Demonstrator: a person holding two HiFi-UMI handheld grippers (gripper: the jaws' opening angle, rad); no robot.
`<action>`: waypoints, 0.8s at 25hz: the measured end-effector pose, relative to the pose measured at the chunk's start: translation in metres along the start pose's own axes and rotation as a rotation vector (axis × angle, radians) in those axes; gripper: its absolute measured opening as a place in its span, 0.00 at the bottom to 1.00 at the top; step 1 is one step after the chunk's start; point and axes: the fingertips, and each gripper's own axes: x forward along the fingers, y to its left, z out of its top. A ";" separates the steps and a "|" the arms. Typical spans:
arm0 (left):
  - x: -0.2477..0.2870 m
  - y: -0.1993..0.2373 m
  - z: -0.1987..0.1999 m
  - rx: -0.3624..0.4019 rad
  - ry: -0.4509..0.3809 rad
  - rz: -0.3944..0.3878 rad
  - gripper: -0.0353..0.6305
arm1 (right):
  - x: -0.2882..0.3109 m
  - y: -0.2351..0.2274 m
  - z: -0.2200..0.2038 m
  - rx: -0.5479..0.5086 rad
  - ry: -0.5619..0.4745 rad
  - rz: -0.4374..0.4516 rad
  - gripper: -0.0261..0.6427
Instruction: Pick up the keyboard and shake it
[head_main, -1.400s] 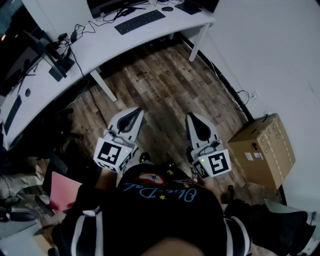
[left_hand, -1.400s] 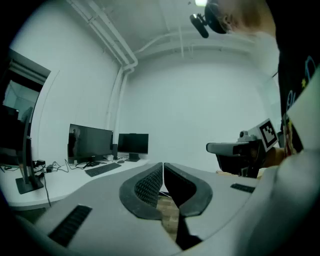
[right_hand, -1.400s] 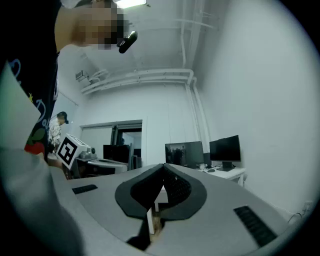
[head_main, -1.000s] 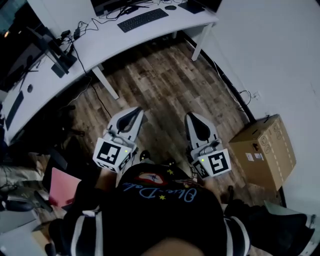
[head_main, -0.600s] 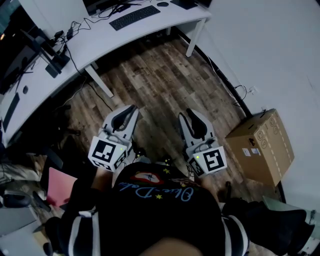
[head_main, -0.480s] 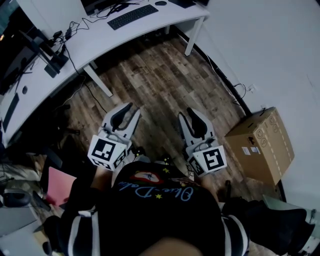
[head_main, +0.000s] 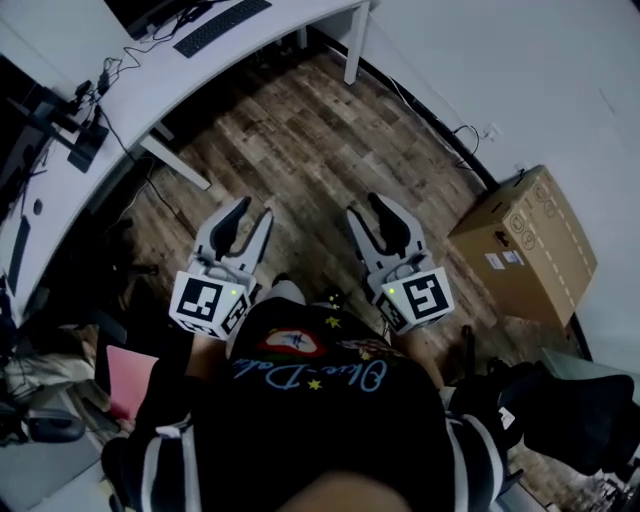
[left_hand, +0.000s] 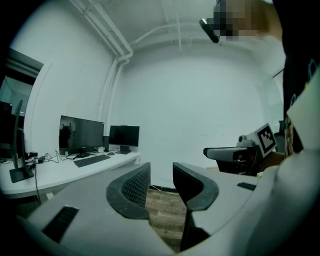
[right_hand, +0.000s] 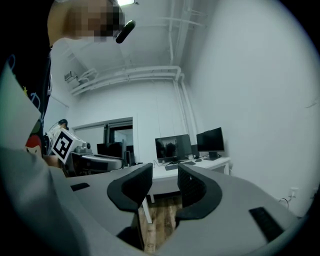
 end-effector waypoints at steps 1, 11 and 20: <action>0.003 -0.002 0.000 0.003 0.000 -0.004 0.23 | -0.002 -0.004 -0.001 0.000 0.002 -0.008 0.23; 0.049 0.022 0.004 -0.029 -0.021 -0.065 0.23 | 0.019 -0.032 0.006 -0.021 -0.015 -0.057 0.25; 0.124 0.076 0.021 -0.022 -0.060 -0.137 0.23 | 0.093 -0.066 0.020 -0.039 -0.025 -0.086 0.25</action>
